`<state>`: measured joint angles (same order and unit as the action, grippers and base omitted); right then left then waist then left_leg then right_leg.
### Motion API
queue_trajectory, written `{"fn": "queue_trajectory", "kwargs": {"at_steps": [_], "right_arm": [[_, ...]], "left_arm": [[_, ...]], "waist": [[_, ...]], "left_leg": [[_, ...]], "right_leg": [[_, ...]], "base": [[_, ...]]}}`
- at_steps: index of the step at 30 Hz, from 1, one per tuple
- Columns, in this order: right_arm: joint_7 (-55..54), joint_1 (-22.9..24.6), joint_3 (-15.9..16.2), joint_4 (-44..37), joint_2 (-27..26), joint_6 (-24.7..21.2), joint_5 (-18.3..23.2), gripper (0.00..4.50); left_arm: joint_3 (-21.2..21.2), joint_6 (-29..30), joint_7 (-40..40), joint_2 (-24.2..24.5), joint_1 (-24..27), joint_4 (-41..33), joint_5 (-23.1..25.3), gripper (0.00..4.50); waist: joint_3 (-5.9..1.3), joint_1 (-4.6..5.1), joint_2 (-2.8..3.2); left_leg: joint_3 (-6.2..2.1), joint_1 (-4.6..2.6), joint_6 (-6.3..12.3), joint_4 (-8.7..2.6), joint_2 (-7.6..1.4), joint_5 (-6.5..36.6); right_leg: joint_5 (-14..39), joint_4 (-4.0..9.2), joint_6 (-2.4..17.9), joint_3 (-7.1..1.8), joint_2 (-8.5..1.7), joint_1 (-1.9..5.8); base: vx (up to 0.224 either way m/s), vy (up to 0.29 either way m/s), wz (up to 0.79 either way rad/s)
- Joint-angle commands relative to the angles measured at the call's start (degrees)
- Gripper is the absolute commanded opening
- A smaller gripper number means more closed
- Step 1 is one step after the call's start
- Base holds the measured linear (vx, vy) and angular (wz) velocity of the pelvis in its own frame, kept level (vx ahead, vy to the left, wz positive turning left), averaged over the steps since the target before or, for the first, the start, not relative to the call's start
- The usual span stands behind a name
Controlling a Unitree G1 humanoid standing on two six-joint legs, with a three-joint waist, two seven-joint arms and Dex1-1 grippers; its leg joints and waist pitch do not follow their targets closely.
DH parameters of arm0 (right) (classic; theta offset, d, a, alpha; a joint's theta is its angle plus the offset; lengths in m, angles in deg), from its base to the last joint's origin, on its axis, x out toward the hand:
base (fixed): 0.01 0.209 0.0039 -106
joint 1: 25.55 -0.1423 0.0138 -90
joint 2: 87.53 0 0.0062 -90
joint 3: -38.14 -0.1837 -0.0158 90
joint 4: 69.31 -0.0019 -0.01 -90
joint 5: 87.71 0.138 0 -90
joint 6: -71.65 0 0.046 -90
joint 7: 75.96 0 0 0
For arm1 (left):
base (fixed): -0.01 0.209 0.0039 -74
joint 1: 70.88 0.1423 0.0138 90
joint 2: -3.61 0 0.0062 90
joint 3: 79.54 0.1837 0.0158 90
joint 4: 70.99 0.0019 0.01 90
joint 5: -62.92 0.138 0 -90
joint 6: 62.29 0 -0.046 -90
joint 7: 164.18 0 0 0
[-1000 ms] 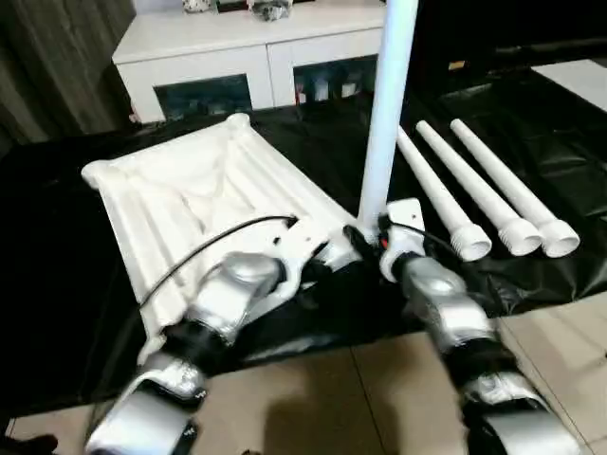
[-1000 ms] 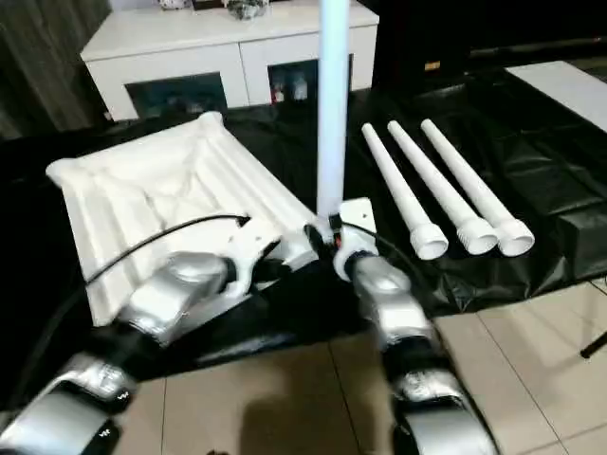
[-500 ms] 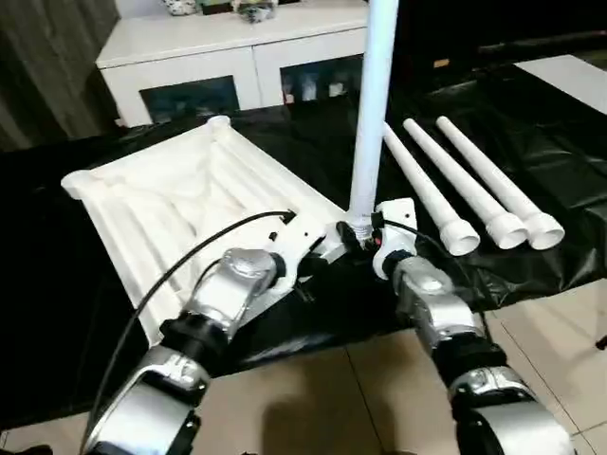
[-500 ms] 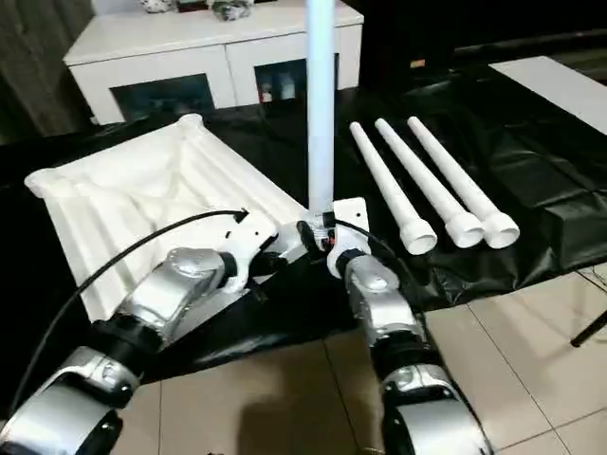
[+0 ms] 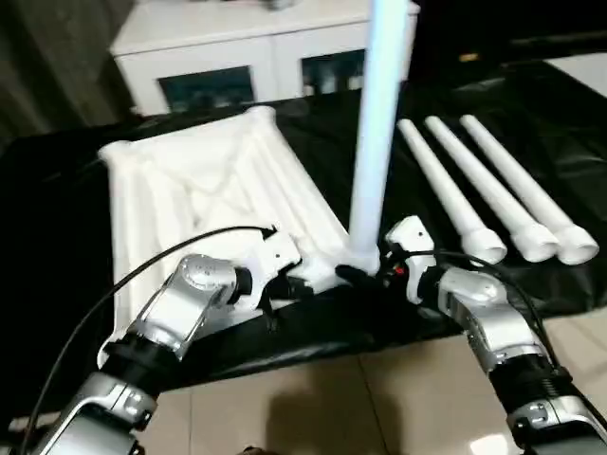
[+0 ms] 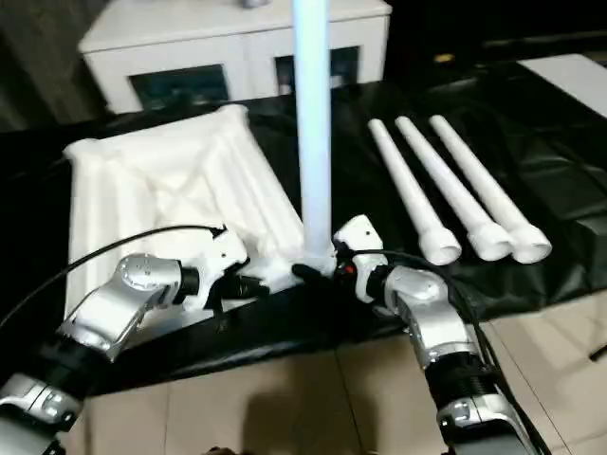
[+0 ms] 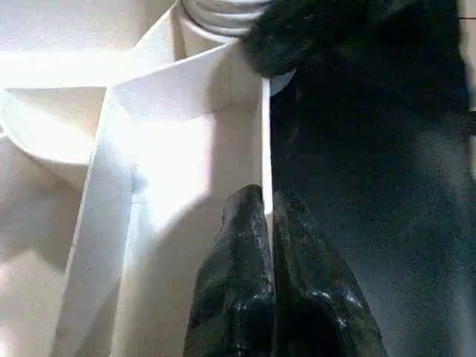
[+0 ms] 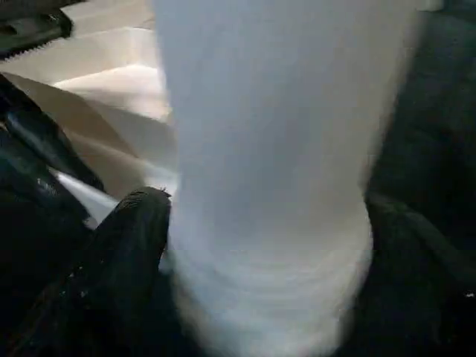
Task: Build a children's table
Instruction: Rotate leg to tighten
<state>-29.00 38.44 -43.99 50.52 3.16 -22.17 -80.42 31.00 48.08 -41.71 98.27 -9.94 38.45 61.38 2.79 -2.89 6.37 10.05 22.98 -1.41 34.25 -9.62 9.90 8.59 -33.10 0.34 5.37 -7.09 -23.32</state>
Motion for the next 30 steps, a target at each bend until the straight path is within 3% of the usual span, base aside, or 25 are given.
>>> {"fn": "queue_trajectory", "kwargs": {"at_steps": [1, 3, 7, 8, 9, 17, 25, 30], "right_arm": [[2.5, 0.7, -0.1, -2.6, 1.1, -1.1, 2.0, 3.98], [2.5, 0.7, -0.1, -2.6, 1.1, -1.1, 2.0, 3.98], [4.9, 0.9, 0.2, -3.3, 1.8, -1.9, 2.5, 3.98], [5.0, 0.9, 0.2, -3.1, 1.9, -2.0, 2.4, 3.8], [5.1, 0.8, 0.1, -2.9, 1.9, -2.1, 2.2, 3.8], [6.1, 1.3, -0.5, -3.6, 2.4, -3.2, 3.1, 3.1], [4.2, 1.7, -1.6, -3.0, 0.8, -3.8, 3.6, 2.79], [-4.5, 1.7, -2.6, -1.5, -3.3, -4.3, 2.2, 2.77]], "left_arm": [[1.4, 1.4, -5.3, 2.5, 1.4, -5.1, -2.5, 0.0], [1.4, 1.4, -5.3, 2.5, 1.4, -5.1, -2.5, 0.0], [1.2, 1.6, -6.1, 3.7, 1.9, -5.6, -2.4, 0.0], [1.0, 1.4, -6.1, 3.8, 1.8, -5.3, -2.2, 0.0], [0.9, 1.3, -6.3, 3.8, 1.7, -4.9, -1.9, 0.0], [1.0, 1.3, -6.1, 4.0, 1.2, -4.2, -1.8, 0.0], [1.0, 1.4, -6.1, 3.6, 0.8, -3.4, -1.6, 0.0], [0.4, 1.5, -2.0, 0.8, -0.4, -0.5, -0.8, 0.0]], "waist": [[-4.4, -0.19, -1.08], [-4.18, -0.32, -0.85], [-4.15, -0.3, -0.96], [-4.18, -0.29, -0.71], [-4.2, -0.25, -1.01], [-4.41, -0.35, -0.98], [-4.44, -0.2, -0.86], [-4.29, 0.08, -0.73]], "left_leg": [[-0.79, -1.59, 4.75, -4.49, -3.25, 15.4], [-0.79, -1.61, 4.11, -4.68, -3.21, 16.7], [-0.85, -1.7, 2.13, -4.88, -3.1, 19.1], [-0.86, -1.73, 2.02, -4.84, -3.09, 18.9], [-0.81, -1.67, 2.06, -4.8, -3.01, 18.6], [-0.74, -1.39, 3.72, -4.4, -2.89, 15.0], [-0.82, -1.48, 2.86, -4.42, -2.88, 16.1], [-0.85, -1.56, 1.83, -4.62, -2.79, 18.0]], "right_leg": [[11.2, 2.56, 13.5, -2.07, -1.66, 2.67], [12.2, 2.75, 12.9, -2.18, -1.6, 2.44], [13.7, 2.85, 12.3, -2.3, -1.66, 2.49], [13.4, 2.8, 12.3, -2.33, -1.69, 2.46], [12.8, 2.8, 12.4, -2.34, -1.64, 2.48], [10.7, 2.53, 12.9, -2.24, -1.73, 2.76], [11.0, 2.57, 12.7, -2.24, -1.63, 2.75], [12.6, 2.81, 12.4, -2.21, -1.59, 2.61]], "base": [[0.0, 0.0, 0.0], [0.0, 0.0, 0.0], [0.0, 0.0, 0.0], [0.0, 0.0, 0.0], [0.0, 0.0, 0.0], [0.0, 0.0, 0.0], [0.0, 0.0, 0.0], [0.0, 0.0, 0.0]]}}
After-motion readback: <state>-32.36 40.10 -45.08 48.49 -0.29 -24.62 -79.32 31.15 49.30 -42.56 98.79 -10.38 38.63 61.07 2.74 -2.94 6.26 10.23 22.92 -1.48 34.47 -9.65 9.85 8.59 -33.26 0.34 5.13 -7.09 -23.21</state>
